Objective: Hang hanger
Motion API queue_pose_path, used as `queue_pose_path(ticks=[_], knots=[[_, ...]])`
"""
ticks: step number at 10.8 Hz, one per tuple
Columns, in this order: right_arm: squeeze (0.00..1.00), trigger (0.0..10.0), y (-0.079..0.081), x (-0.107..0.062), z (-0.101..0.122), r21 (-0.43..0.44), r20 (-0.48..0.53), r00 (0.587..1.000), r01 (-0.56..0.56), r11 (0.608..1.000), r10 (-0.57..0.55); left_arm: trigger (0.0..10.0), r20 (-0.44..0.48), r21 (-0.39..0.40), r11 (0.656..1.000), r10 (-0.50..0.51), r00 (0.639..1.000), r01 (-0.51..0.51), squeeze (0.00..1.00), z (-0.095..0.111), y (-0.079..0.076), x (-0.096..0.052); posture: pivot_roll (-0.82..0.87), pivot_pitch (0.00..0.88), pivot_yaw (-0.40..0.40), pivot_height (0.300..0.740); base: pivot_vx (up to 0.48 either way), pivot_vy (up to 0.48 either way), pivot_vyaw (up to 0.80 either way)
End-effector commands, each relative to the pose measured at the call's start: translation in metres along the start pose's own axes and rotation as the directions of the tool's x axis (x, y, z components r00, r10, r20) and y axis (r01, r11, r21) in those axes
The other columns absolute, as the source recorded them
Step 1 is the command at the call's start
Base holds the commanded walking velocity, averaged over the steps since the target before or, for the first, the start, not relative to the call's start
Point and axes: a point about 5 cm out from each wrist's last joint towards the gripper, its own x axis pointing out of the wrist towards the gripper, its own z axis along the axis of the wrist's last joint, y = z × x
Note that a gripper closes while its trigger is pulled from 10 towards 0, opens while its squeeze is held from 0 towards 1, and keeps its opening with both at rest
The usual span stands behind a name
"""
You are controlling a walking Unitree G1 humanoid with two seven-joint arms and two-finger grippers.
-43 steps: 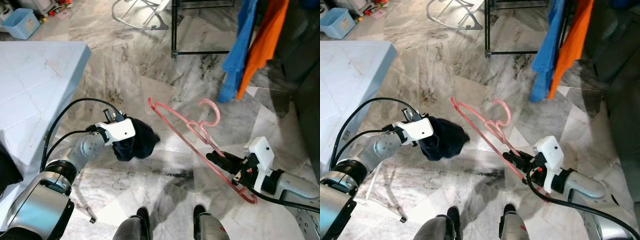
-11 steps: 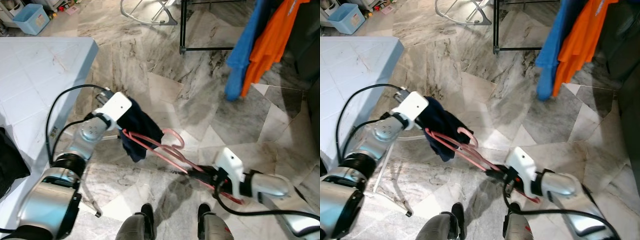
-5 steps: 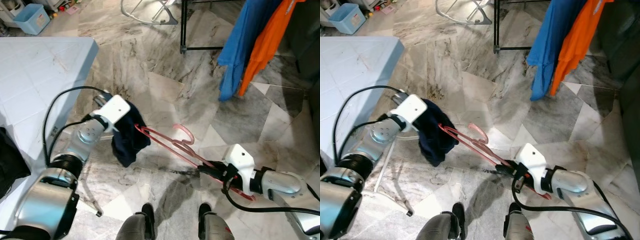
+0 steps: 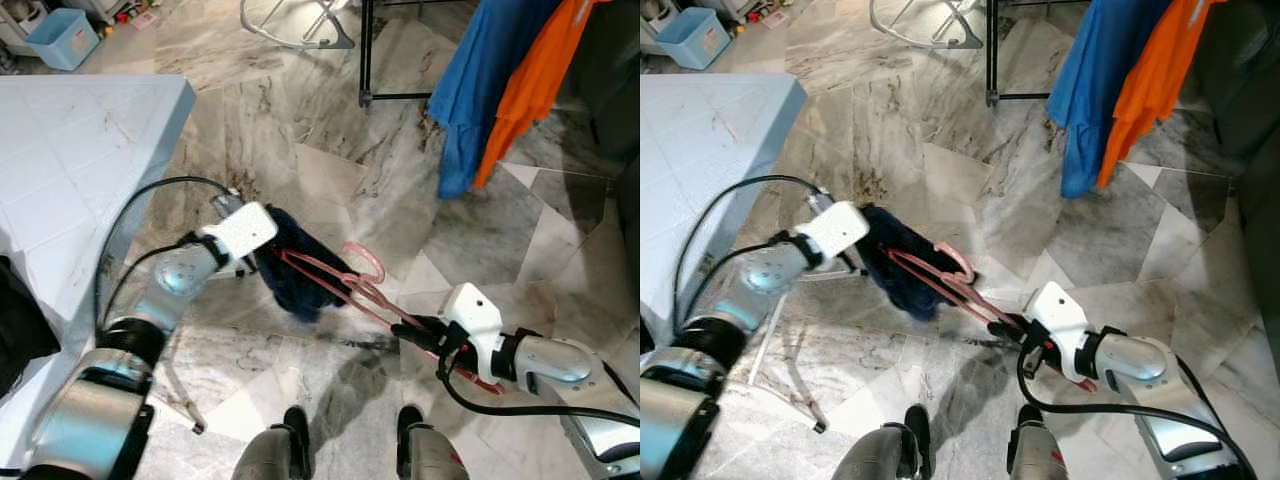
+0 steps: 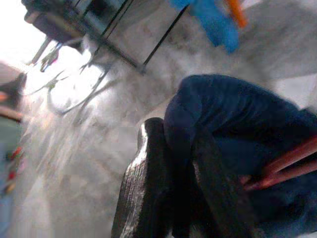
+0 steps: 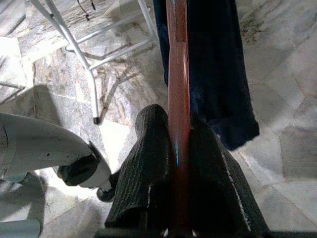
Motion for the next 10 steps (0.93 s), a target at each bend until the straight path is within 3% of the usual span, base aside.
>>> queue_pose_path(ticks=[1, 4, 10], knots=[[0.00, 10.0, 0.005, -0.003, 0.000, 0.002, 0.017, 0.999, -0.032, 0.999, 0.032, 10.0, -0.111, 0.009, 0.999, 0.050, 0.993, -0.049, 0.00, -0.020, 0.008, -0.010, -0.15, 0.312, 0.168, 0.740, 0.000, 0.000, 0.00], [0.00, 10.0, 0.002, -0.008, 0.000, 0.004, 0.020, 1.000, -0.016, 1.000, 0.016, 10.0, -0.190, 0.008, 0.998, 0.066, 0.980, -0.066, 0.00, -0.032, 0.009, -0.015, -0.17, 0.315, 0.169, 0.740, 0.000, 0.000, 0.00], [0.00, 10.0, 0.003, 0.006, -0.002, 0.031, 0.039, 0.999, -0.001, 1.000, 0.000, 10.0, 0.066, -0.048, 0.998, -0.028, 0.997, 0.031, 0.00, 0.009, -0.006, 0.002, -0.16, 0.319, 0.170, 0.740, 0.000, 0.000, 0.00]])
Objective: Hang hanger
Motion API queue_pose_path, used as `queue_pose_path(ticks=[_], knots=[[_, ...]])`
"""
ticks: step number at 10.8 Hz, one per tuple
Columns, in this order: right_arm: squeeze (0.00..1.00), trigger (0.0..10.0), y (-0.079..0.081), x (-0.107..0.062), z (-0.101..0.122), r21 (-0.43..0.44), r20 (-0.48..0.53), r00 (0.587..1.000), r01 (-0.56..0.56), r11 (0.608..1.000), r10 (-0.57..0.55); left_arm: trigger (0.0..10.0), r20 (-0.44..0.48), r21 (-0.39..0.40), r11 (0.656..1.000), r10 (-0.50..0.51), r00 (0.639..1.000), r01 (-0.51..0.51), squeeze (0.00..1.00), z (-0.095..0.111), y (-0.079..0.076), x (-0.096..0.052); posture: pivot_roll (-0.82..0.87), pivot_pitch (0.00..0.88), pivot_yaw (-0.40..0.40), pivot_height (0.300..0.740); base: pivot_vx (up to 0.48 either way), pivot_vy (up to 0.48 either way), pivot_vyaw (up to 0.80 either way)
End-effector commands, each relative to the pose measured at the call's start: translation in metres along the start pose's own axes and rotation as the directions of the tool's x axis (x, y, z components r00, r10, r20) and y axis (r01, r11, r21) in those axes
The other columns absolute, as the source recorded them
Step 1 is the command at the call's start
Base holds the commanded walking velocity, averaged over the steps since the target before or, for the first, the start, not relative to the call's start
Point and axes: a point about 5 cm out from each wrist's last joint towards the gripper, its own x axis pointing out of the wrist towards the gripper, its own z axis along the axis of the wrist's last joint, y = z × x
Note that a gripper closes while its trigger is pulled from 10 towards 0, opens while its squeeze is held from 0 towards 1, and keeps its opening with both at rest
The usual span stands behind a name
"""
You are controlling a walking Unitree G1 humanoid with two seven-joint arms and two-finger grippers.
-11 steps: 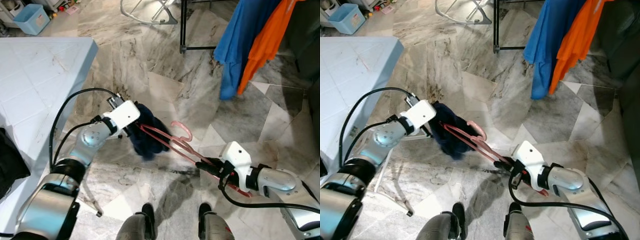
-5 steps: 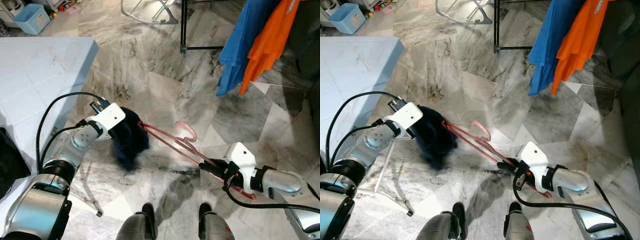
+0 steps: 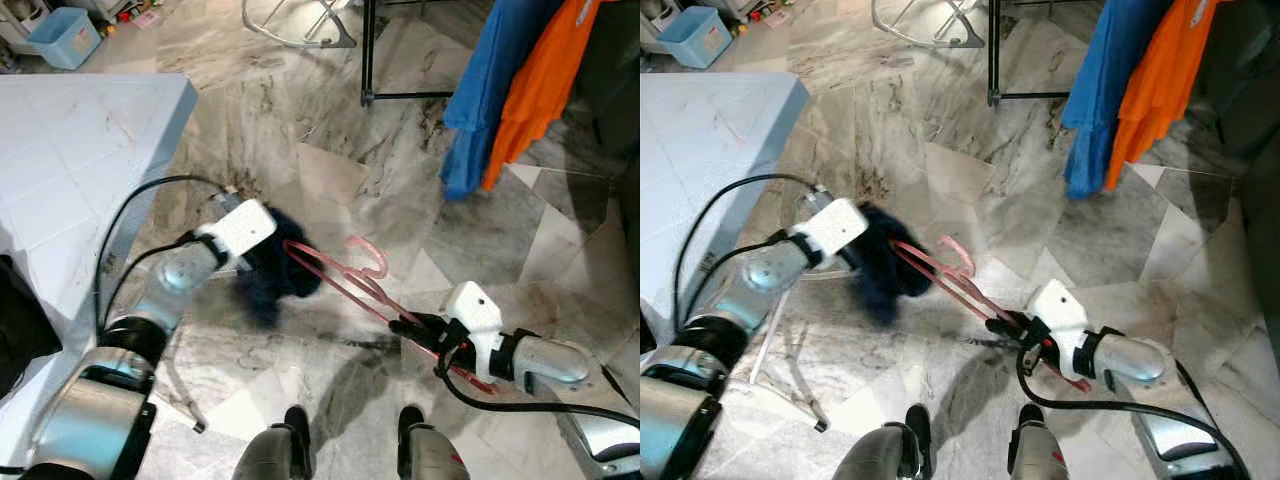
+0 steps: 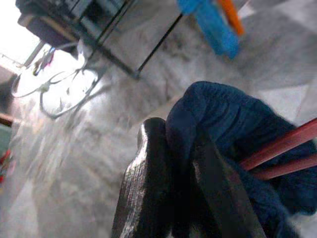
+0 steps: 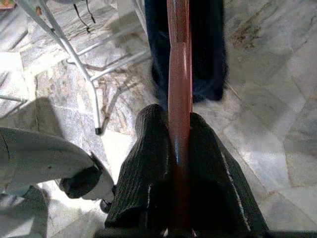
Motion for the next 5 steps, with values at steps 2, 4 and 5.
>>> queue_pose_path(ticks=[2, 4, 5], knots=[[0.00, 10.0, 0.002, 0.004, -0.008, 0.019, -0.017, 1.000, 0.011, 1.000, -0.011, 10.0, 0.079, -0.002, 0.999, -0.032, 0.996, 0.032, 0.00, 0.010, 0.002, -0.003, -0.17, 0.319, 0.166, 0.740, 0.000, 0.000, 0.00], [0.00, 10.0, -0.010, 0.006, -0.028, 0.174, -0.041, 0.985, 0.173, 0.969, -0.168, 10.0, 0.200, 0.001, 1.000, -0.016, 0.980, 0.016, 0.00, 0.031, 0.012, -0.009, -0.16, 0.319, 0.164, 0.740, 0.000, 0.000, 0.00], [0.00, 10.0, -0.017, 0.006, -0.035, 0.234, -0.059, 0.969, 0.248, 0.940, -0.241, 10.0, 0.237, -0.030, 0.999, 0.026, 0.971, -0.020, 0.00, 0.037, 0.017, -0.013, -0.16, 0.319, 0.164, 0.740, 0.000, 0.000, 0.00]])
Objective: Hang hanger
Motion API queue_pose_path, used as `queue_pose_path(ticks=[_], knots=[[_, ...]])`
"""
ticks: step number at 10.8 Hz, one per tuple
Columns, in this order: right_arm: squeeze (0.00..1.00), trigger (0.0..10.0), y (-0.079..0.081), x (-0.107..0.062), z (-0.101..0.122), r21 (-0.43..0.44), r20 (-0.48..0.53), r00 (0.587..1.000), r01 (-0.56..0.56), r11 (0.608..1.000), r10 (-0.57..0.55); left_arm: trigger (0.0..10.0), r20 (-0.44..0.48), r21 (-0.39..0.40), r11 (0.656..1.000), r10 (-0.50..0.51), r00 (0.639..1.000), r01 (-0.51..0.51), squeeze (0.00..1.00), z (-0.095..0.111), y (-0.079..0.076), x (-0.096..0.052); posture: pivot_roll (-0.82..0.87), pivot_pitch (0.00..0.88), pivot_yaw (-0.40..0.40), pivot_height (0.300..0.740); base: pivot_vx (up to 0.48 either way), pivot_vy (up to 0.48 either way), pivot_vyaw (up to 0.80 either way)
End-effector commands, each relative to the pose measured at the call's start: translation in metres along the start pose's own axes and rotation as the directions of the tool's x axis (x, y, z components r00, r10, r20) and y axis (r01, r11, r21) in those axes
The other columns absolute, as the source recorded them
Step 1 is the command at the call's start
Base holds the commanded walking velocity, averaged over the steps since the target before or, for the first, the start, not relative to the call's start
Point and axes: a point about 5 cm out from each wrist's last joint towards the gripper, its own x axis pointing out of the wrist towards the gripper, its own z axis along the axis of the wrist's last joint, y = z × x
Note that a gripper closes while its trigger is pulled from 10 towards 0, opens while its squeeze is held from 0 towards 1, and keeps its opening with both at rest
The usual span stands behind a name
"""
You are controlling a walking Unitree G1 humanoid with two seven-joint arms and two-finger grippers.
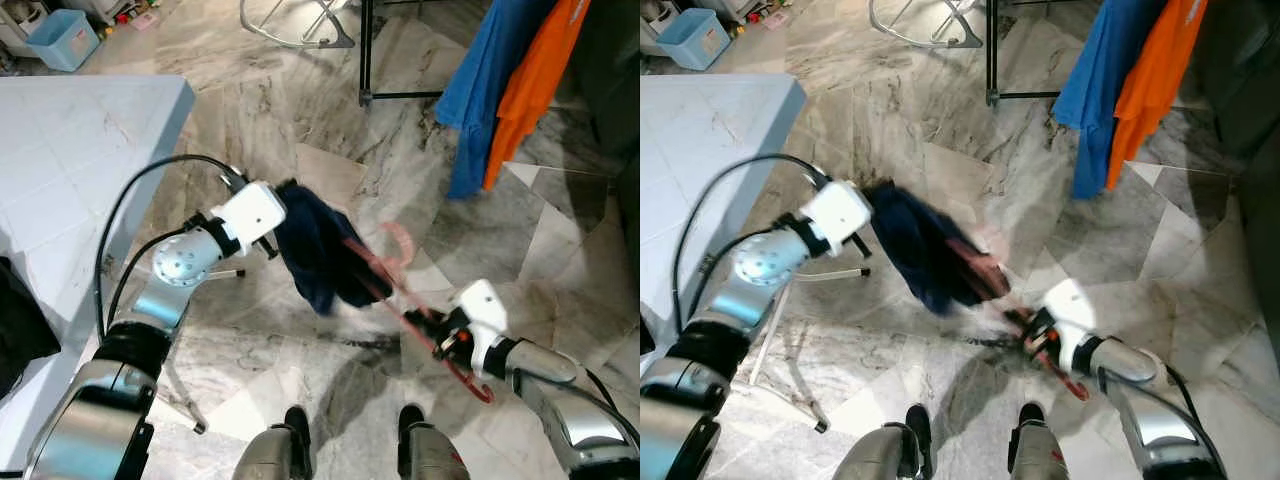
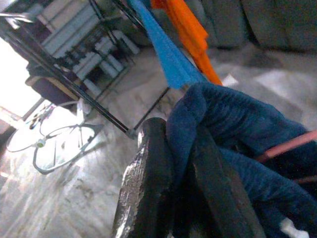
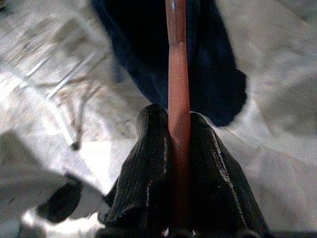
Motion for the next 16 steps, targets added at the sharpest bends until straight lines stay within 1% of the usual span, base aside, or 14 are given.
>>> queue_pose_path(ticks=[1, 2, 3, 4, 5, 6, 7, 9, 10, 11, 12, 13, 15, 16], knots=[[0.00, 10.0, -0.016, -0.001, -0.011, 0.112, -0.024, 0.989, 0.150, 0.982, -0.148, 10.0, 0.046, -0.047, 0.999, 0.030, 0.998, -0.028, 0.00, 0.008, 0.003, -0.005, -0.15, 0.319, 0.164, 0.740, 0.000, 0.000, 0.00], [0.00, 10.0, -0.034, 0.001, -0.010, 0.208, -0.013, 0.951, 0.304, 0.930, -0.308, 10.0, 0.083, -0.073, 0.997, -0.010, 0.996, 0.016, 0.00, 0.015, -0.014, -0.004, -0.15, 0.320, 0.165, 0.740, 0.000, 0.000, 0.00], [0.00, 10.0, -0.046, 0.002, 0.000, 0.291, 0.028, 0.914, 0.381, 0.878, -0.406, 10.0, 0.111, -0.094, 0.992, -0.070, 0.991, 0.080, 0.00, 0.020, -0.037, -0.002, -0.15, 0.319, 0.164, 0.740, 0.000, 0.000, 0.00], [0.00, 10.0, -0.055, 0.004, 0.015, 0.394, 0.089, 0.873, 0.411, 0.822, -0.479, 10.0, 0.145, -0.114, 0.982, -0.131, 0.981, 0.149, 0.00, 0.026, -0.062, 0.000, -0.15, 0.320, 0.163, 0.740, 0.000, 0.000, 0.00], [0.00, 10.0, -0.058, 0.007, 0.026, 0.459, 0.129, 0.852, 0.402, 0.792, -0.508, 10.0, 0.163, -0.135, 0.973, -0.166, 0.973, 0.188, 0.00, 0.031, -0.076, 0.002, -0.15, 0.321, 0.163, 0.740, 0.000, 0.000, 0.00], [0.00, 10.0, -0.059, 0.012, 0.044, 0.608, 0.199, 0.817, 0.330, 0.722, -0.542, 10.0, 0.176, -0.146, 0.959, -0.215, 0.961, 0.241, 0.00, 0.035, -0.096, 0.003, -0.15, 0.319, 0.161, 0.740, 0.000, 0.000, 0.00], [0.00, 10.0, -0.050, 0.021, 0.060, 0.681, 0.261, 0.819, 0.219, 0.699, -0.511, 10.0, 0.176, -0.145, 0.952, -0.242, 0.954, 0.268, 0.00, 0.036, -0.109, 0.004, -0.16, 0.317, 0.160, 0.740, 0.000, 0.000, 0.00], [0.00, 10.0, -0.013, 0.039, 0.085, 0.707, 0.388, 0.855, -0.036, 0.707, -0.344, 10.0, 0.195, -0.122, 0.956, -0.240, 0.951, 0.266, 0.00, 0.043, -0.120, 0.010, -0.16, 0.314, 0.156, 0.740, 0.000, 0.000, 0.00], [0.00, 10.0, -0.009, 0.044, 0.096, 0.771, 0.395, 0.826, -0.059, 0.634, -0.403, 10.0, 0.185, -0.117, 0.954, -0.252, 0.950, 0.276, 0.00, 0.042, -0.126, 0.011, -0.17, 0.316, 0.155, 0.740, 0.000, 0.000, 0.00], [0.00, 10.0, -0.002, 0.051, 0.099, 0.782, 0.372, 0.849, -0.069, 0.620, -0.375, 10.0, 0.142, -0.077, 0.962, -0.251, 0.958, 0.264, 0.00, 0.036, -0.126, 0.011, -0.17, 0.315, 0.155, 0.740, 0.000, 0.000, 0.00], [0.00, 10.0, 0.044, 0.058, 0.103, 0.554, 0.385, 0.922, -0.192, 0.810, -0.045, 10.0, 0.076, -0.048, 0.978, -0.201, 0.977, 0.205, 0.00, 0.026, -0.120, 0.013, -0.17, 0.316, 0.154, 0.740, 0.000, 0.000, 0.00], [0.00, 10.0, 0.066, 0.058, 0.075, 0.449, 0.256, 0.961, -0.211, 0.868, 0.101, 10.0, 0.057, -0.061, 0.985, -0.157, 0.986, 0.161, 0.00, 0.023, -0.114, 0.014, -0.16, 0.315, 0.152, 0.740, 0.000, 0.000, 0.00], [0.00, 10.0, 0.068, 0.047, 0.030, 0.448, 0.106, 0.987, -0.155, 0.881, 0.120, 10.0, 0.047, -0.065, 0.986, -0.152, 0.987, 0.155, 0.00, 0.023, -0.115, 0.015, -0.17, 0.320, 0.152, 0.740, 0.000, 0.000, 0.00], [0.00, 10.0, 0.071, 0.039, 0.008, 0.506, 0.025, 0.994, -0.103, 0.856, 0.104, 10.0, 0.038, -0.061, 0.986, -0.152, 0.988, 0.154, 0.00, 0.021, -0.118, 0.015, -0.18, 0.322, 0.150, 0.740, 0.000, 0.000, 0.00]])
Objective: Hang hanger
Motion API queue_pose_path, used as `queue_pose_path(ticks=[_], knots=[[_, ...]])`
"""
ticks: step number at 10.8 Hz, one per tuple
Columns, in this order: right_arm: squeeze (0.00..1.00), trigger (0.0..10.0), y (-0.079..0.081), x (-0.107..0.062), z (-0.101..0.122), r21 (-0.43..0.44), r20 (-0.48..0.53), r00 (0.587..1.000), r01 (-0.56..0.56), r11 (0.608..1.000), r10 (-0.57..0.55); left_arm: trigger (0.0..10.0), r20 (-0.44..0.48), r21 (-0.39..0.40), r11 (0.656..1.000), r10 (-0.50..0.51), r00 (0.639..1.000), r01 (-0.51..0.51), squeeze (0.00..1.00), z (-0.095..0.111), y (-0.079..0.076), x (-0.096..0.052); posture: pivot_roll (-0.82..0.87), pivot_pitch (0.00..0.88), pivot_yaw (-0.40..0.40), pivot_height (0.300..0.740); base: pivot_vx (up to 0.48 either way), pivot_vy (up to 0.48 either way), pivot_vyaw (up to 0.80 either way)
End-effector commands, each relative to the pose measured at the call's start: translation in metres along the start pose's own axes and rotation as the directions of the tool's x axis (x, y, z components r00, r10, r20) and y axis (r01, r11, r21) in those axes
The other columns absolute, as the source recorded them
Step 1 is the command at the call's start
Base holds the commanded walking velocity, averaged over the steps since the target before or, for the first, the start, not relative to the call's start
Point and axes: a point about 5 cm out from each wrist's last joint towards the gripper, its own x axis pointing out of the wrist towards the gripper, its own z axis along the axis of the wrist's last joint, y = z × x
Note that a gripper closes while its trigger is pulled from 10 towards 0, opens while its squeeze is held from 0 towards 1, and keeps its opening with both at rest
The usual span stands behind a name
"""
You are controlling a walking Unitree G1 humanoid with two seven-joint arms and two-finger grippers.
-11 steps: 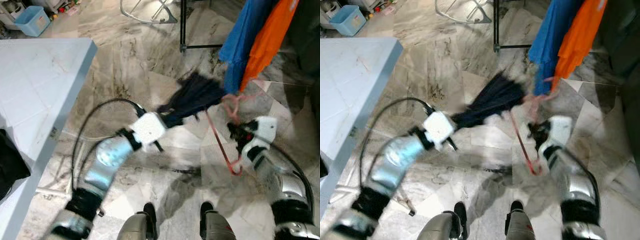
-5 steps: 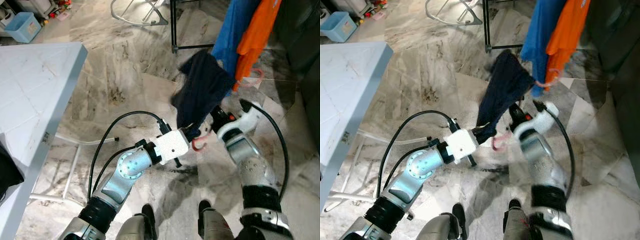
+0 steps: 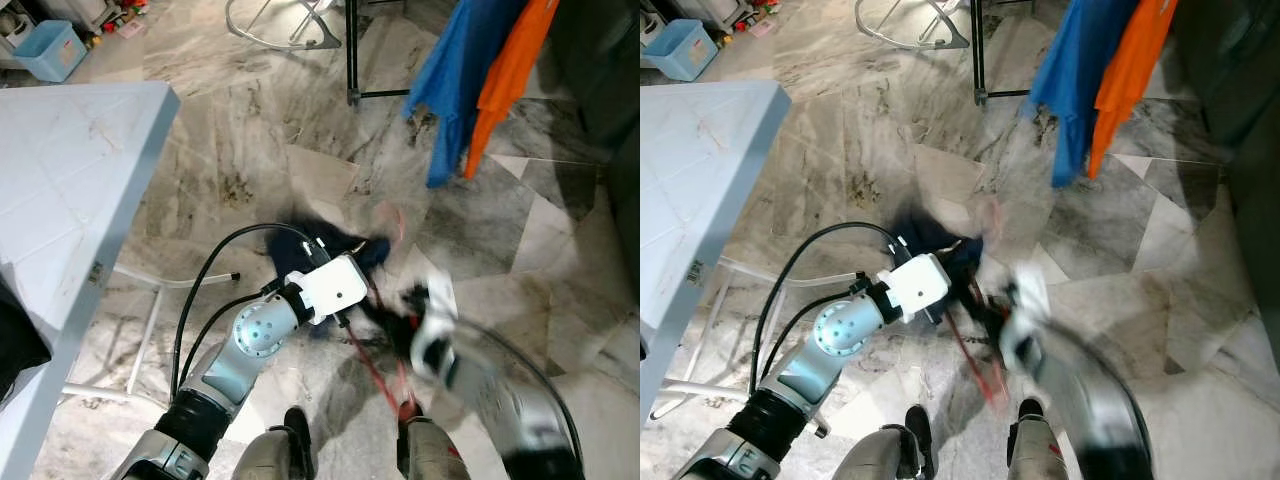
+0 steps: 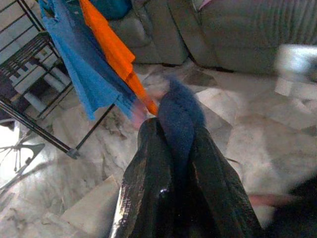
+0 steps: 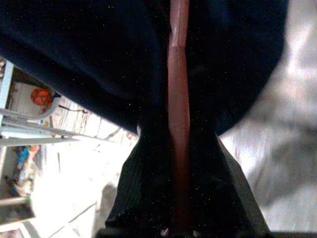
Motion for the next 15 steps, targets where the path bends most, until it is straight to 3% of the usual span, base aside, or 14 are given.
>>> queue_pose_path(ticks=[1, 2, 3, 4, 5, 6, 7, 9, 10, 11, 12, 13, 14, 15], knots=[[0.00, 10.0, 0.007, 0.000, 0.000, 0.037, 0.013, 1.000, -0.013, 0.999, 0.013, 10.0, -0.004, 0.011, 1.000, -0.009, 1.000, 0.009, 0.00, -0.001, -0.003, 0.000, -0.18, 0.323, 0.151, 0.740, 0.000, 0.000, 0.00], [0.00, 10.0, -0.014, -0.004, 0.002, 0.131, 0.052, 0.986, 0.153, 0.979, -0.161, 10.0, -0.006, 0.009, 1.000, -0.001, 1.000, 0.002, 0.00, -0.002, -0.002, 0.002, -0.19, 0.322, 0.154, 0.740, 0.000, 0.000, 0.00], [0.00, 10.0, -0.039, -0.010, 0.017, 0.227, 0.133, 0.931, 0.304, 0.925, -0.339, 10.0, -0.002, 0.009, 1.000, -0.005, 1.000, 0.005, 0.00, -0.001, -0.002, 0.003, -0.19, 0.319, 0.159, 0.740, 0.000, 0.000, 0.00], [0.00, 10.0, -0.050, -0.016, 0.026, 0.274, 0.165, 0.889, 0.375, 0.886, -0.427, 10.0, -0.003, 0.014, 1.000, -0.007, 1.000, 0.008, 0.00, -0.001, -0.002, 0.003, -0.19, 0.317, 0.161, 0.740, 0.000, 0.000, 0.00], [0.00, 10.0, -0.063, -0.028, 0.052, 0.372, 0.261, 0.810, 0.417, 0.829, -0.525, 10.0, -0.019, 0.025, 1.000, 0.004, 1.000, -0.004, 0.00, -0.005, 0.000, 0.002, -0.19, 0.316, 0.164, 0.740, 0.000, 0.000, 0.00], [0.00, 10.0, -0.064, -0.033, 0.065, 0.401, 0.304, 0.779, 0.417, 0.816, -0.548, 10.0, -0.038, 0.030, 0.999, 0.016, 0.999, -0.015, 0.00, -0.008, 0.002, 0.001, -0.19, 0.316, 0.164, 0.740, 0.000, 0.000, 0.00], [0.00, 10.0, -0.054, -0.036, 0.090, 0.427, 0.397, 0.741, 0.374, 0.824, -0.542, 10.0, -0.067, 0.031, 1.000, 0.005, 0.998, -0.002, 0.00, -0.013, -0.001, 0.000, -0.19, 0.317, 0.162, 0.740, 0.000, 0.000, 0.00], [0.00, 10.0, -0.015, -0.023, 0.116, 0.252, 0.513, 0.793, 0.227, 0.941, -0.329, 10.0, -0.103, 0.020, 0.994, -0.104, 0.989, 0.107, 0.00, -0.019, -0.021, -0.003, -0.19, 0.317, 0.156, 0.740, 0.000, 0.000, 0.00], [0.00, 10.0, 0.013, -0.007, 0.101, 0.035, 0.380, 0.913, 0.145, 0.989, -0.147, 10.0, -0.107, 0.015, 0.991, -0.130, 0.986, 0.133, 0.00, -0.020, -0.030, -0.004, -0.19, 0.317, 0.156, 0.740, 0.000, 0.000, 0.00], [0.00, 10.0, 0.020, -0.002, 0.090, -0.032, 0.307, 0.946, 0.115, 0.993, -0.100, 10.0, -0.096, 0.012, 0.993, -0.113, 0.989, 0.115, 0.00, -0.018, -0.031, -0.003, -0.19, 0.317, 0.156, 0.740, 0.000, 0.000, 0.00], [0.00, 10.0, 0.023, 0.002, 0.070, -0.038, 0.222, 0.972, 0.085, 0.996, -0.074, 10.0, -0.058, -0.008, 0.996, -0.091, 0.994, 0.090, 0.00, -0.012, -0.030, 0.000, -0.19, 0.316, 0.152, 0.740, 0.000, 0.000, 0.00], [0.00, 10.0, 0.027, 0.001, 0.040, -0.160, 0.094, 0.996, 0.029, 0.987, -0.014, 10.0, -0.028, -0.020, 0.997, -0.071, 0.997, 0.070, 0.00, -0.007, -0.028, 0.003, -0.19, 0.318, 0.152, 0.740, 0.000, 0.000, 0.00], [0.00, 10.0, 0.022, -0.002, 0.019, -0.220, 0.003, 1.000, 0.029, 0.975, -0.029, 10.0, -0.026, -0.018, 0.997, -0.077, 0.997, 0.076, 0.00, -0.006, -0.027, 0.003, -0.19, 0.319, 0.152, 0.740, 0.000, 0.000, 0.00], [0.00, 10.0, 0.011, -0.005, 0.006, -0.183, -0.043, 0.997, 0.062, 0.981, -0.071, 10.0, -0.030, -0.012, 0.997, -0.074, 0.997, 0.074, 0.00, -0.007, -0.026, 0.002, -0.19, 0.318, 0.157, 0.740, 0.000, 0.000, 0.00]])
